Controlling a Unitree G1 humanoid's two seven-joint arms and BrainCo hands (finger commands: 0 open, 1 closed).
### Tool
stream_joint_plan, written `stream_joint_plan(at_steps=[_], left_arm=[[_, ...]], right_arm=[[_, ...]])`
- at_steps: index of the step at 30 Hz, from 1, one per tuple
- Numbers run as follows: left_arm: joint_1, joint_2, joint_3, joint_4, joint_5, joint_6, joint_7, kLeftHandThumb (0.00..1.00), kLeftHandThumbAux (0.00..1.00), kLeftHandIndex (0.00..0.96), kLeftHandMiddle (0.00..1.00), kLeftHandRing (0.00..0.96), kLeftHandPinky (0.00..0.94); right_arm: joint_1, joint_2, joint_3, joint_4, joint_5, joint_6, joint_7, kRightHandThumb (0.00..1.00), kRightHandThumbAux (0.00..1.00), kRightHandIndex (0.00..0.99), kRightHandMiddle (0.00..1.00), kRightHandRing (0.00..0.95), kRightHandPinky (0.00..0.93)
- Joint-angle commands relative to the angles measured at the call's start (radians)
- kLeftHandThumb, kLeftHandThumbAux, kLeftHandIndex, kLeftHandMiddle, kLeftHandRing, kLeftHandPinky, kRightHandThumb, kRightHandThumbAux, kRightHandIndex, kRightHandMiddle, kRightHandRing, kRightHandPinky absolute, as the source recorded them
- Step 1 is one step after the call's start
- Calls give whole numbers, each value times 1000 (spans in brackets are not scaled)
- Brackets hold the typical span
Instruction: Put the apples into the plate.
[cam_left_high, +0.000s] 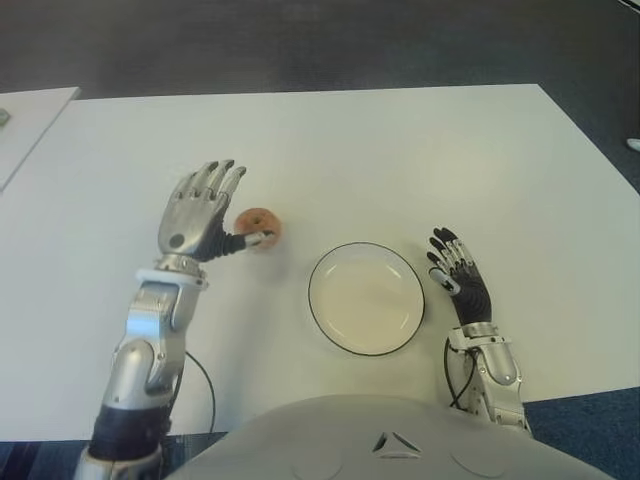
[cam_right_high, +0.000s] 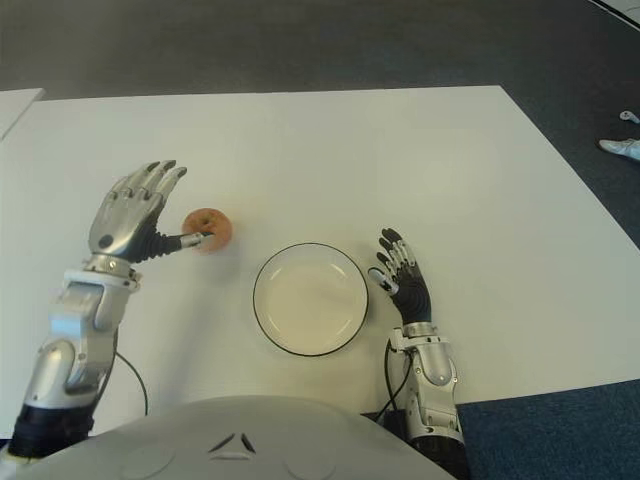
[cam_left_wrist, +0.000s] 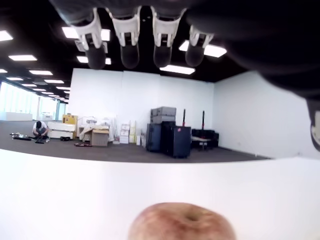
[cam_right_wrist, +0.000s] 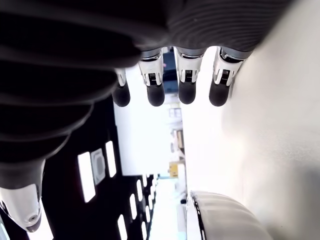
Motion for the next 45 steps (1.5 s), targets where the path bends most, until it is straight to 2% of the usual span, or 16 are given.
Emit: stream_joint_plan(at_steps=[1, 5, 10, 15, 25, 37, 45], left_arm=[[-86, 71, -31, 106, 12, 6, -52, 329, 323, 70, 44, 35, 92], [-129, 104, -58, 159, -4, 6, -66, 330, 321, 74, 44, 32, 83], [-221, 137, -123, 291, -11, -7, -85, 332, 325, 69, 36, 18, 61], [-270, 157, -168, 358, -13, -4, -72, 320, 322, 64, 34, 12, 70], [-309, 174, -224, 417, -32, -1, -54, 292, 285, 77, 47, 27, 83], [-355, 174, -280, 550, -71, -1, -3, 278, 282, 61, 49, 31, 88], [-353, 176, -311, 578, -94, 8, 23, 276, 290, 41, 44, 27, 79]], right_arm=[[35, 13, 3, 87, -11, 35, -3, 133, 576, 31, 44, 1, 6], [34, 15, 2, 93, -10, 29, -4, 128, 576, 29, 36, 0, 7], [34, 20, 2, 101, -7, 21, -4, 134, 584, 29, 40, 1, 18], [41, 22, 3, 96, -11, 17, -10, 139, 581, 29, 33, 0, 13], [58, 19, -2, 81, -4, 0, -4, 143, 580, 17, 22, 0, 3], [58, 24, -15, 82, -9, -15, -17, 159, 590, 39, 28, 0, 0], [65, 26, -15, 70, -21, -13, -26, 155, 602, 43, 38, 0, 2]])
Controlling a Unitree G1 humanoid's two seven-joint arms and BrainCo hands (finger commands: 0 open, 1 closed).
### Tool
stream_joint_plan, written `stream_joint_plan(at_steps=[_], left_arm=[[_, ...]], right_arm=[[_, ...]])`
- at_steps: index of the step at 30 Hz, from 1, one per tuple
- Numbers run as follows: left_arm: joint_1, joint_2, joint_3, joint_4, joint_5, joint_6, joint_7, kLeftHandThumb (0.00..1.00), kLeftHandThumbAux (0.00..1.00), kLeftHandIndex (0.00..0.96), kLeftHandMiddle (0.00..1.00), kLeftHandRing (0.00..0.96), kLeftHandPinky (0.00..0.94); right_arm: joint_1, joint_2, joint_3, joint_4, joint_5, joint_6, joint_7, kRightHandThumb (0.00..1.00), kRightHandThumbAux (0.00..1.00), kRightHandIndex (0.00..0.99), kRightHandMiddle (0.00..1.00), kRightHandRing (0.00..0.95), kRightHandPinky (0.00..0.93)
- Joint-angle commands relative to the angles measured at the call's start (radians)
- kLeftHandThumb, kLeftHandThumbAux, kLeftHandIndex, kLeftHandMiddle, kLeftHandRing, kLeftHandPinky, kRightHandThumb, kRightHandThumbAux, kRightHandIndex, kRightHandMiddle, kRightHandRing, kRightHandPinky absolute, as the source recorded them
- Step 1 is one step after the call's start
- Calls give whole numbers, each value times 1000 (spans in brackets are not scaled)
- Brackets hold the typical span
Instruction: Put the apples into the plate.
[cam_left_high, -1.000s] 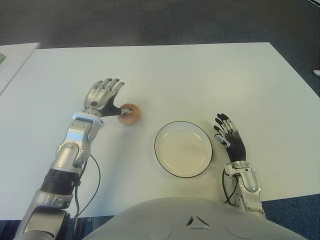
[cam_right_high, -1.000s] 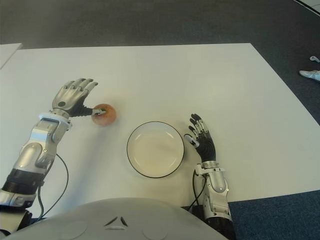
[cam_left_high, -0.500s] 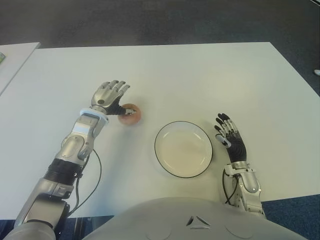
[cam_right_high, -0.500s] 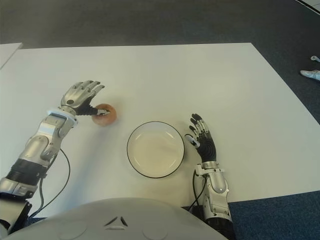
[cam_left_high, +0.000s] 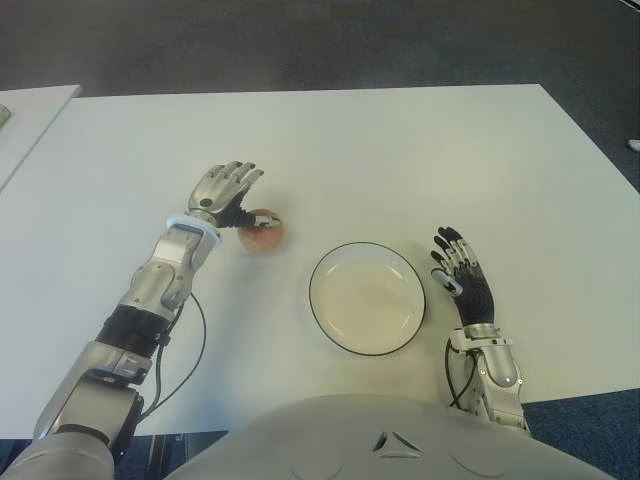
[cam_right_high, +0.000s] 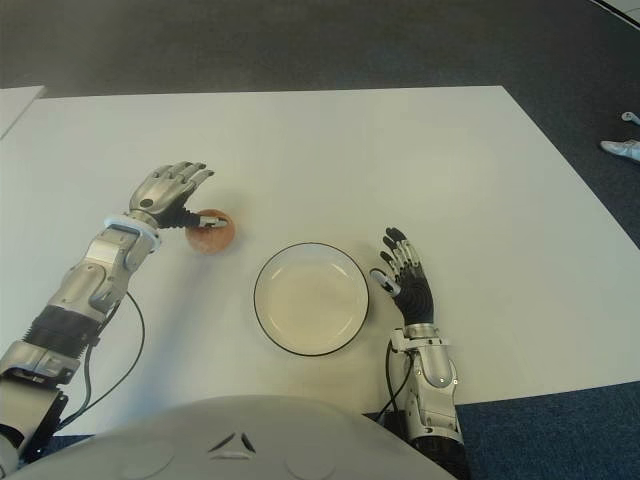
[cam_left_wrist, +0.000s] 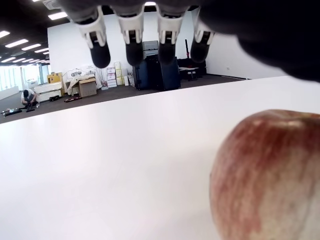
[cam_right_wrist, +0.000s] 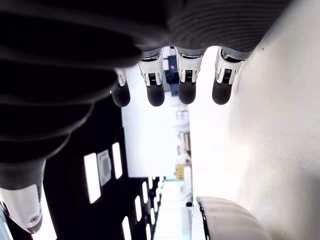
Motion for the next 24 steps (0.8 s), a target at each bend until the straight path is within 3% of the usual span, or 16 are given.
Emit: stream_joint_plan(at_steps=[1, 24], left_arm=[[27, 7, -32, 32, -5, 8, -2, 277, 291, 41, 44, 27, 79], [77, 7, -68, 1, -39, 39, -1, 283, 287, 51, 42, 25, 74]], right_arm=[[62, 14, 3, 54, -13, 39, -10, 154, 602, 42, 38, 0, 2], [62, 10, -2, 56, -8, 40, -3, 145, 606, 38, 35, 0, 0]])
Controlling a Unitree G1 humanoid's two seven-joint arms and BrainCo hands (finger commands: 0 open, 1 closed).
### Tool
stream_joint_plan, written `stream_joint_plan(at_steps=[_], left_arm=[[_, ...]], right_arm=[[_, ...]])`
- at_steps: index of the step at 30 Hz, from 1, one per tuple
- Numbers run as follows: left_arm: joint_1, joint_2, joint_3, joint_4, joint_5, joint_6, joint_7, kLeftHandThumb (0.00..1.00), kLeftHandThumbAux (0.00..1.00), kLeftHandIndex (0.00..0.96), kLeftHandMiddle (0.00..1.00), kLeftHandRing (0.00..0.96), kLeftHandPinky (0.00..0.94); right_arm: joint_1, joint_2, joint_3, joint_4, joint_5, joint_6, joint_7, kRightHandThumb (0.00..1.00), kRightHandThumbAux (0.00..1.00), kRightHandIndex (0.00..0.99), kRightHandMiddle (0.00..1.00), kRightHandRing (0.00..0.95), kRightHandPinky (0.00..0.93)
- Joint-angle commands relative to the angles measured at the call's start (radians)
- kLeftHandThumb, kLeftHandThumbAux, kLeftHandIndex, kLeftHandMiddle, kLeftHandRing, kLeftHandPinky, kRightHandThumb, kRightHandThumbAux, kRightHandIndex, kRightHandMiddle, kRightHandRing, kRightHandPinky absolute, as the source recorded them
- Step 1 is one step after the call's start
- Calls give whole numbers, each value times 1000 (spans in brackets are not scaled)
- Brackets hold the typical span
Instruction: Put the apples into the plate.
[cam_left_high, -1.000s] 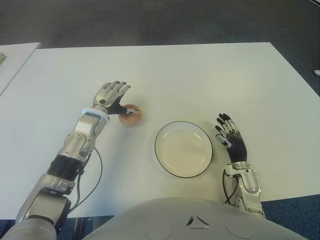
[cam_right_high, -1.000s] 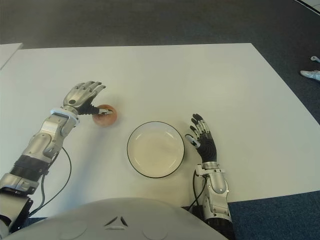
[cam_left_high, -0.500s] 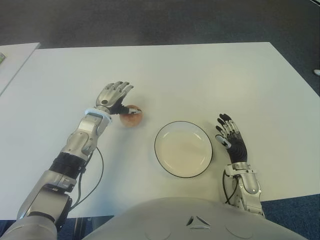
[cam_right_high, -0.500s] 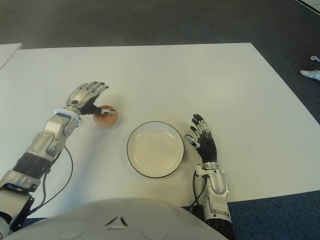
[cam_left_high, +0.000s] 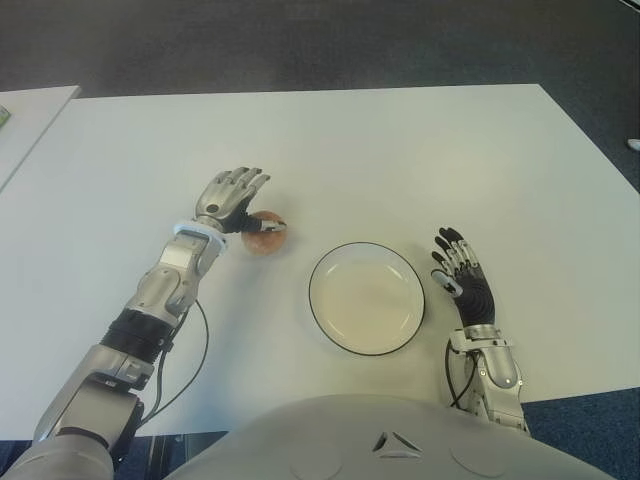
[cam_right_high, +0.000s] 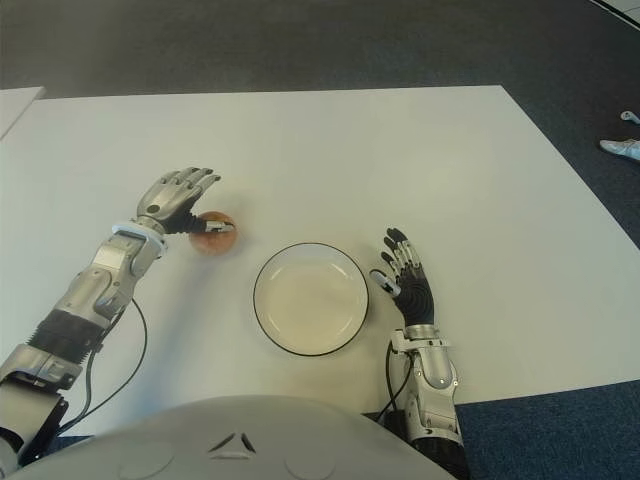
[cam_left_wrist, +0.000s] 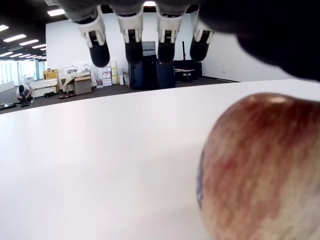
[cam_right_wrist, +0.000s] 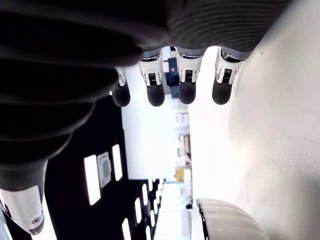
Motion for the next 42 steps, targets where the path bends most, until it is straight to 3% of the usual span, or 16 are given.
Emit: stream_joint_plan(at_steps=[1, 23, 42], left_arm=[[53, 7, -25, 22, 3, 16, -11, 284, 286, 52, 42, 25, 73], [135, 6, -36, -82, -4, 29, -37, 307, 281, 69, 50, 32, 79], [200, 5, -20, -186, -54, 53, -151, 324, 307, 96, 130, 109, 137]], right_arm=[[58, 10, 2, 59, -8, 40, -3, 144, 607, 38, 36, 0, 1], [52, -1, 2, 56, -11, 57, 0, 137, 605, 37, 25, 0, 0], [30, -20, 5, 75, -1, 80, 20, 140, 636, 18, 13, 0, 0]])
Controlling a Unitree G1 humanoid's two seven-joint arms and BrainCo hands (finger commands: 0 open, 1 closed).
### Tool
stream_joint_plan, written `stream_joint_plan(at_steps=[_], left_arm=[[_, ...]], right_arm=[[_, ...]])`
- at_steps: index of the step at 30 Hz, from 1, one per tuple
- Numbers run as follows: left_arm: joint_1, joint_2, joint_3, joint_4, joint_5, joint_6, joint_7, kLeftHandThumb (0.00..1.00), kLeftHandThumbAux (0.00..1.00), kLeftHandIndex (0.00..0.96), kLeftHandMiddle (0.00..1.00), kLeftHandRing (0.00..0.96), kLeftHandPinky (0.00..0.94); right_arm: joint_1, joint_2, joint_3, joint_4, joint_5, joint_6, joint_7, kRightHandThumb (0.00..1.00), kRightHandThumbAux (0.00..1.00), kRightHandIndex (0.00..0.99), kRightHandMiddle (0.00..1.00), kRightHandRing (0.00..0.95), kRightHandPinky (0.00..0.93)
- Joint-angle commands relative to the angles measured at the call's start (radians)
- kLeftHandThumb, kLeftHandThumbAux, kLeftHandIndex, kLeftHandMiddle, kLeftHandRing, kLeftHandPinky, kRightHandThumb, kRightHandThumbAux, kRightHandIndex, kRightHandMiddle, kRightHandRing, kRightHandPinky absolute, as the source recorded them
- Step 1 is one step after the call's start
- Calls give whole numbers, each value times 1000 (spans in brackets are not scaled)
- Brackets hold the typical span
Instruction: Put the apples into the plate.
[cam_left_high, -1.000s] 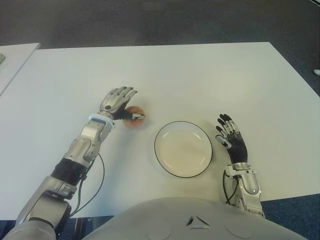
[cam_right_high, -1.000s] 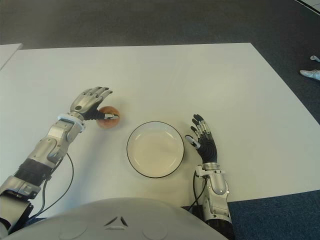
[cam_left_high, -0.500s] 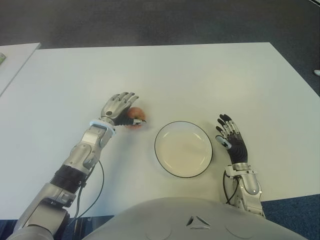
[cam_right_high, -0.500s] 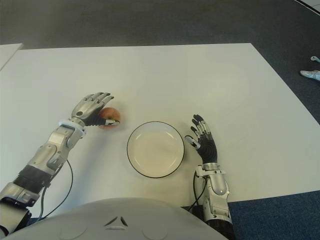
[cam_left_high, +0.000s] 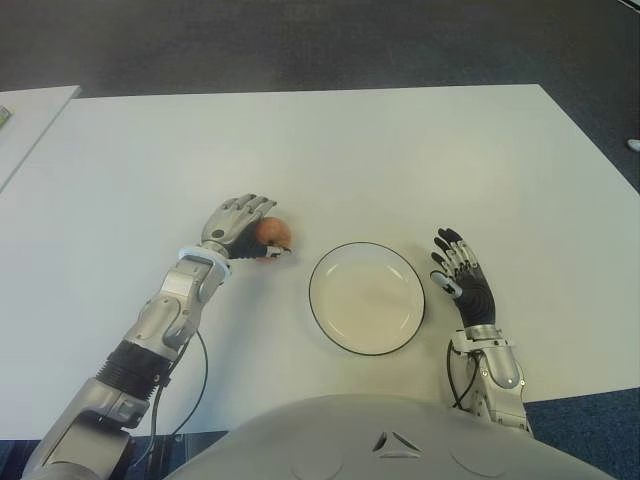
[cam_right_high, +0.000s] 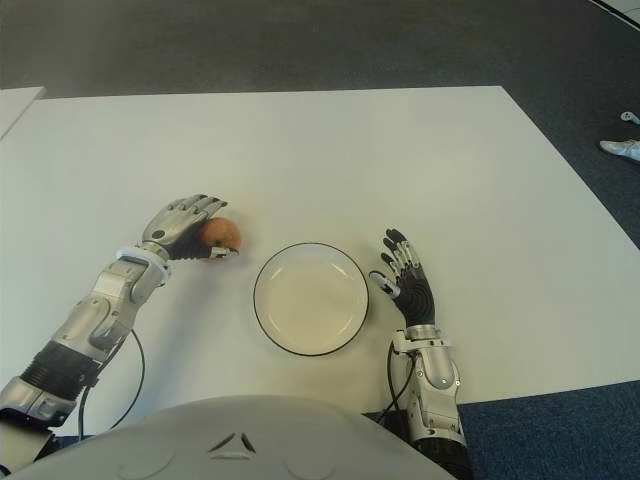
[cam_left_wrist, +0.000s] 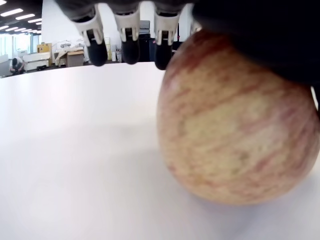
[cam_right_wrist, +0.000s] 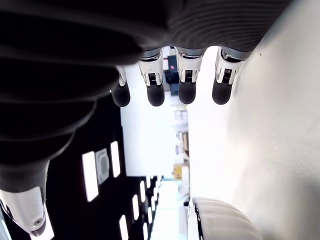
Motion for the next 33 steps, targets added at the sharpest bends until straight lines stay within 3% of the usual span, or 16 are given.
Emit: stream_joint_plan(at_steps=[1, 10, 13, 17, 18, 19, 21, 23, 24, 27, 33], left_arm=[[39, 3, -16, 5, -7, 14, -45, 325, 308, 96, 132, 111, 138], [42, -10, -30, 27, -3, 33, -41, 336, 298, 95, 142, 122, 144], [34, -15, -36, 53, -6, 29, -30, 351, 301, 137, 184, 162, 194], [19, -22, -43, 99, -9, 16, -12, 390, 319, 214, 303, 303, 337], [14, -23, -45, 115, -11, 11, -6, 417, 335, 247, 404, 403, 429], [-3, -25, -51, 166, -12, -6, 16, 426, 340, 259, 440, 439, 463], [-30, -30, -59, 259, -14, -34, 65, 595, 546, 362, 589, 577, 595], [-42, -40, -59, 307, -20, -41, 103, 660, 616, 401, 649, 634, 657], [-42, -45, -57, 313, -25, -40, 114, 727, 634, 405, 600, 658, 683], [-38, -59, -48, 305, -46, -26, 127, 808, 655, 411, 539, 699, 719], [-41, -70, -51, 303, -80, -23, 127, 845, 665, 410, 509, 746, 742]], right_arm=[[30, 3, 4, 75, -2, 69, 6, 140, 637, 17, 12, 0, 0], [28, 10, 1, 75, -4, 40, 5, 139, 625, 14, 7, 0, 0], [32, 11, 1, 64, -8, 44, -3, 138, 619, 14, 2, 0, 1], [30, 14, -3, 67, -10, 39, -8, 139, 615, 19, 3, 0, 8], [29, 14, -3, 68, -9, 38, -9, 140, 614, 22, 4, 0, 8], [29, 17, -4, 67, -7, 34, -9, 141, 614, 24, 4, 0, 8], [30, 20, -6, 65, -4, 27, -10, 142, 610, 30, 7, 0, 17], [31, 21, -8, 61, -2, 22, -11, 141, 605, 34, 11, 0, 23], [32, 20, -9, 59, -2, 21, -11, 139, 601, 36, 15, 0, 26], [33, 15, -13, 55, 1, 20, -7, 134, 592, 38, 20, 0, 30], [26, 9, -19, 69, 2, 8, -1, 126, 573, 48, 26, 0, 22]])
